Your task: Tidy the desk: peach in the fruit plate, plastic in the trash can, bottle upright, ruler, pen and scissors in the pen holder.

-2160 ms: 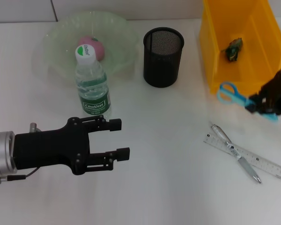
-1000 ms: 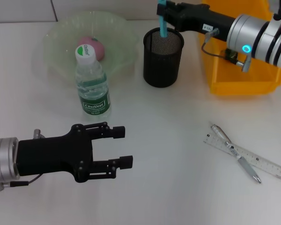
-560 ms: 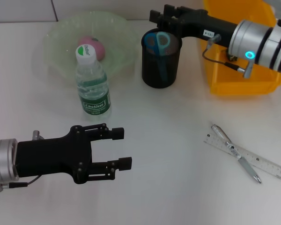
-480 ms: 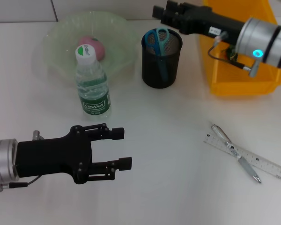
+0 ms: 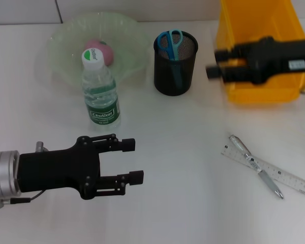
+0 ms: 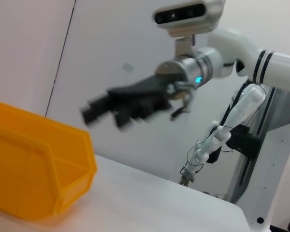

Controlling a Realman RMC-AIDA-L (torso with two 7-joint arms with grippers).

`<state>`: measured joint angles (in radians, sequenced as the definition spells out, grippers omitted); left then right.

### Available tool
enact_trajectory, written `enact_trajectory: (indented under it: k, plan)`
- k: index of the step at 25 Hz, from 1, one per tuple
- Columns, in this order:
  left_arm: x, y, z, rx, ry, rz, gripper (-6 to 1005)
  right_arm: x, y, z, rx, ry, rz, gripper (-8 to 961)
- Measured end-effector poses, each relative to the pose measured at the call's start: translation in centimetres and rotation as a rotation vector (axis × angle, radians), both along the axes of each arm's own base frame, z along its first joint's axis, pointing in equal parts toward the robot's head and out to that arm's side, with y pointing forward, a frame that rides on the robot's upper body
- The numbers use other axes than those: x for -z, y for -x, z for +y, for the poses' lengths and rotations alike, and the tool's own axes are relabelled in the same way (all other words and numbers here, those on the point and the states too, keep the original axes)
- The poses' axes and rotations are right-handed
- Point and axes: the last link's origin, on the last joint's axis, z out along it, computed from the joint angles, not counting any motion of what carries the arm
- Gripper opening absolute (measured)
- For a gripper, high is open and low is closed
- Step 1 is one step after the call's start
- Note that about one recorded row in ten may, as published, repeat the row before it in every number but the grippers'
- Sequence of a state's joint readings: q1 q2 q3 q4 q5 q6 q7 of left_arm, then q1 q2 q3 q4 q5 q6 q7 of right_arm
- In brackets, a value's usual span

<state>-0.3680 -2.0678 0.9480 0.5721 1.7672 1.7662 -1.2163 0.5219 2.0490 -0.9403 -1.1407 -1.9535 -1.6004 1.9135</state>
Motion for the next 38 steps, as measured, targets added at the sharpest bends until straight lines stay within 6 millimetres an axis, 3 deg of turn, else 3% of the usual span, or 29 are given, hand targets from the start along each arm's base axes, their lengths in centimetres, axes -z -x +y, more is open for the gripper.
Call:
enact_trajectory:
  k: [4, 13, 23, 31, 38]
  plan:
    - [0.0, -0.1, 0.2, 0.004, -0.002, 0.002, 743, -0.3, -0.6, -1.9, -0.004, 0.107, -0.235, 554]
    - [0.0, -0.3, 0.4, 0.007, -0.004, 0.005, 743, 1.9, -2.5, -2.4, 0.032, 0.237, -0.53, 553]
    - [0.0, -0.3, 0.5, 0.007, -0.004, 0.006, 743, 3.8, -2.6, -1.7, 0.015, 0.233, -0.573, 552]
    - [0.1, -0.2, 0.6, 0.004, -0.01, 0.013, 743, 6.4, -2.6, -1.2, -0.002, 0.243, -0.626, 552]
    - [0.1, -0.1, 0.5, -0.001, -0.012, 0.014, 743, 7.2, -2.4, -0.5, -0.007, 0.225, -0.635, 551]
